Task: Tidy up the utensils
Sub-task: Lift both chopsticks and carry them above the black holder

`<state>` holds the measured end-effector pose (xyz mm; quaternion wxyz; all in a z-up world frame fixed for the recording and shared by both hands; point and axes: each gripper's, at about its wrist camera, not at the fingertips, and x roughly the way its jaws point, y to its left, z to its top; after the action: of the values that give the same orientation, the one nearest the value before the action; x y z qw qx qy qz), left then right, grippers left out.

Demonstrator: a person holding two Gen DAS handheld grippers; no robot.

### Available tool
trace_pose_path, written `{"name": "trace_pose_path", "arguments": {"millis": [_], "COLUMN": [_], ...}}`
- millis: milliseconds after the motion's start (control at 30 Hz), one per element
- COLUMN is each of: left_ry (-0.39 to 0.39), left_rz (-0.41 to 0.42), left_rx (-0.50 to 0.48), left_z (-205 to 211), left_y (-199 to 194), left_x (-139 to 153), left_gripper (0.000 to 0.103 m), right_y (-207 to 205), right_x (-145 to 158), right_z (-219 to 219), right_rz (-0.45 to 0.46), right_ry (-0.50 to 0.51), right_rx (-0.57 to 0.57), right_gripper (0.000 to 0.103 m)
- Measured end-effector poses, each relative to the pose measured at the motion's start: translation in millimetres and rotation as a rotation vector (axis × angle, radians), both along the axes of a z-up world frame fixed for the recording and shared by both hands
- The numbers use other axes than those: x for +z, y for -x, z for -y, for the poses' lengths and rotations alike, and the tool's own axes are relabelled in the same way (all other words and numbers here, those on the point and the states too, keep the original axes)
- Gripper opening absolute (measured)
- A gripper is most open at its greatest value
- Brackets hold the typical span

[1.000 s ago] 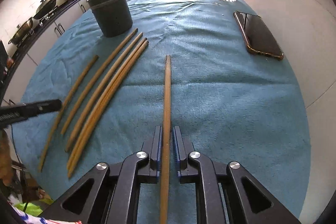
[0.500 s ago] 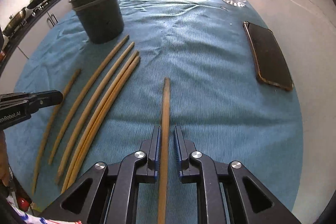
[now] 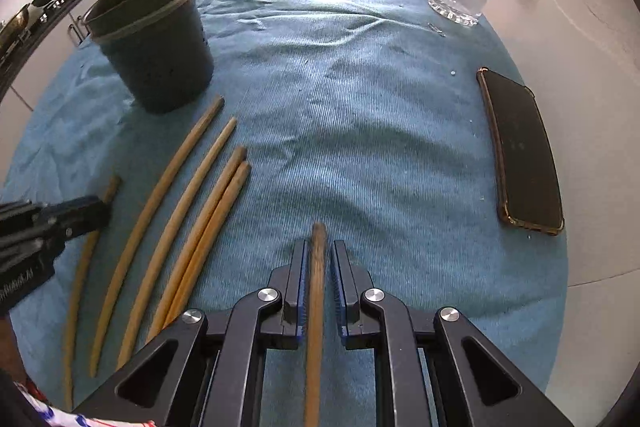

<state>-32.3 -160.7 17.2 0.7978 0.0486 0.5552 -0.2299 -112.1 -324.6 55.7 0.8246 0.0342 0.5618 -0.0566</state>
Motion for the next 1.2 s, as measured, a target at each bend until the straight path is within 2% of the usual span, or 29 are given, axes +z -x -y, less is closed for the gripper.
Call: {"name": "trace_pose_path", "arguments": {"millis": [100, 167, 400, 567, 700, 967, 1200], "left_ry": [-0.018, 0.001, 0.119, 0.13, 0.16, 0.201, 0.253], "left_rz": [0.042, 0.066, 0.183, 0.342, 0.426, 0.5, 0.59], "left_rx": [-0.026, -0.014, 0.053, 0.083, 0.093, 0.074, 0.081], "left_z": [1.8, -1.7, -37.0, -56.2, -67.0, -81.7, -90.1], "left_y": [6.2, 10.2, 29.2, 60.9, 84.9, 120.0, 141.7], "left_x": [1.2, 7.0, 65.1, 110.3, 137.3, 161.9, 186.9], "left_gripper": [0.007, 0.007, 0.007, 0.007, 0.007, 0.007, 0.007], "right_y": [3.2, 7.1, 35.5, 61.2, 82.4, 116.1, 123.8], "right_x": [1.3, 6.9, 69.1, 108.5, 131.7, 164.0, 177.7], "right_z": [-3.0, 0.6, 7.2, 2.1, -1.3, -18.7, -25.0], "right_rz": [0.023, 0.059, 0.278, 0.404, 0.483, 0.593, 0.641], "right_ry": [0.009, -0.04, -0.104, -0.112, -0.103, -0.065, -0.043], "right_rx": [-0.014, -0.028, -0.035, -0.041, -0.038, -0.005, -0.001], "right_gripper": [0.007, 0.007, 0.007, 0.007, 0.007, 0.007, 0.007]}}
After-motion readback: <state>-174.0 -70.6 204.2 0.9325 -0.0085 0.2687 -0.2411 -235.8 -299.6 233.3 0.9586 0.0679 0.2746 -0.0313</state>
